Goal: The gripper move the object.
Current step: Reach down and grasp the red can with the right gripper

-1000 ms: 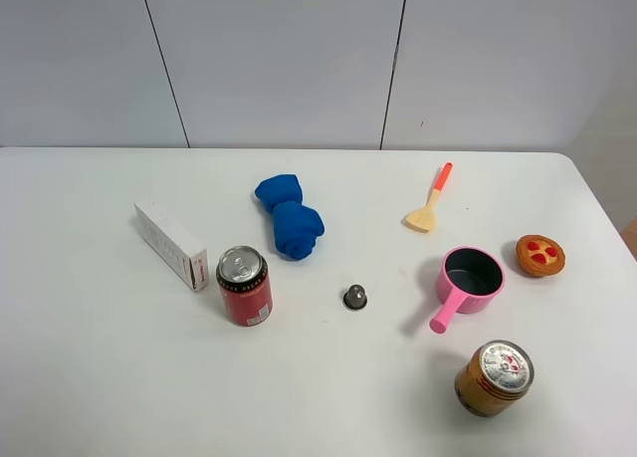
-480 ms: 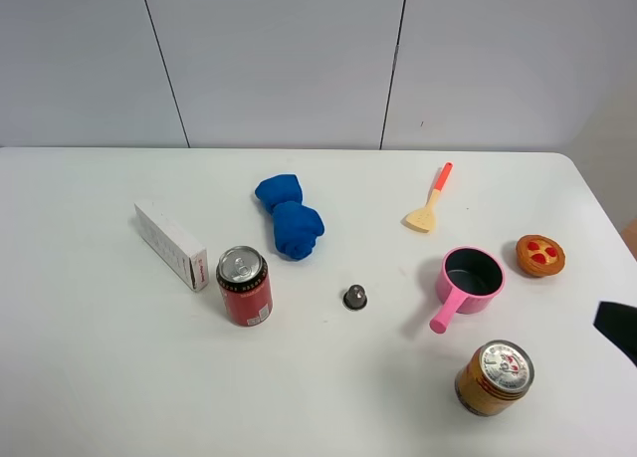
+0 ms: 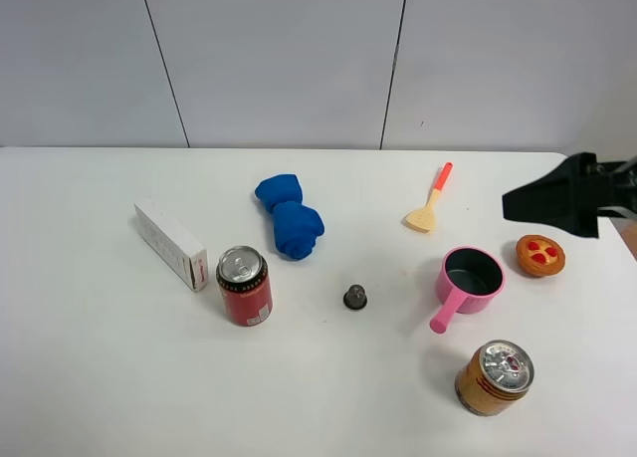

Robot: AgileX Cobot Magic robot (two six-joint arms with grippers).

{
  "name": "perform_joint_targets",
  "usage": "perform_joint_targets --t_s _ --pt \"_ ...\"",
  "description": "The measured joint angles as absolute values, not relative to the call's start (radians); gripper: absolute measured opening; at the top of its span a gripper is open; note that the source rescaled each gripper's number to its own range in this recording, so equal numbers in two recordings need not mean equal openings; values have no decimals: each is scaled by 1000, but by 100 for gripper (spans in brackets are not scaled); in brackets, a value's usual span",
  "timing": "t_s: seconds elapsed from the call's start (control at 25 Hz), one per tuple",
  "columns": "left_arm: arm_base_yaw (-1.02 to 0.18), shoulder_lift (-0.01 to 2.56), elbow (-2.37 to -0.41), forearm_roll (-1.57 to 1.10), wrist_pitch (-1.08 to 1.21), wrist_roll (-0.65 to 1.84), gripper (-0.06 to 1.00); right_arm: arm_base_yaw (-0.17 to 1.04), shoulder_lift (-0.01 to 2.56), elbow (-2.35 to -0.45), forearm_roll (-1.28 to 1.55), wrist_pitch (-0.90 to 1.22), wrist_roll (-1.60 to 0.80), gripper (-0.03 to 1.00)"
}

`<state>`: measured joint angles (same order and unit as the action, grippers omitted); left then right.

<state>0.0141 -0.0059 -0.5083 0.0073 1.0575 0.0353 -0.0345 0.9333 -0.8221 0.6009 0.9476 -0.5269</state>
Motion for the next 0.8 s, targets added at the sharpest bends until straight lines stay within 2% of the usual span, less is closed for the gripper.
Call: perform_joint_targets --t_s 0.12,0.32,0.52,0.8 --pt "14 -6 -508 7 1057 35 100 71 1052 -902 588 928 -555 96" --pt "14 -6 -508 7 1057 35 100 320 1280 -1030 449 874 -498 94" --pt "14 -6 -508 7 1057 35 100 531 1531 -1202 304 843 -391 98" --pt "14 -6 -508 7 1057 35 100 716 1833 -1545 227 891 -316 100"
